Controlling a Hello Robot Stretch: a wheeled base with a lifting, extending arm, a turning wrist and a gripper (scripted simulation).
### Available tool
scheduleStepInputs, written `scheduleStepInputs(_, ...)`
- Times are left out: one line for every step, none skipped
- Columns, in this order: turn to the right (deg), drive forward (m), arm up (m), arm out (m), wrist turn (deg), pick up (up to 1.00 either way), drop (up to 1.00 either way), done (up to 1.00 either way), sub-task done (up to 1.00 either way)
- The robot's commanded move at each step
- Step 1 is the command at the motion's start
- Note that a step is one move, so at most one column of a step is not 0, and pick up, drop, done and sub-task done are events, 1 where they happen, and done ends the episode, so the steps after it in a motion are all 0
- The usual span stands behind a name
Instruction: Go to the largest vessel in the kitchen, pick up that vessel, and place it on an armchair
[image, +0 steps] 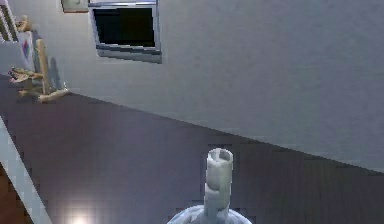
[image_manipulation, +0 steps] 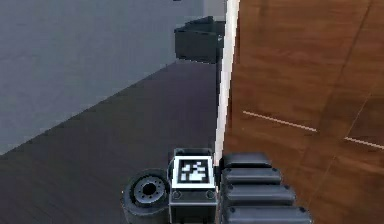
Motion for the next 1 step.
scheduleStepInputs(3.0,0.0,0.0,0.0,0.0,0.0,0.0,0.0,0.0)
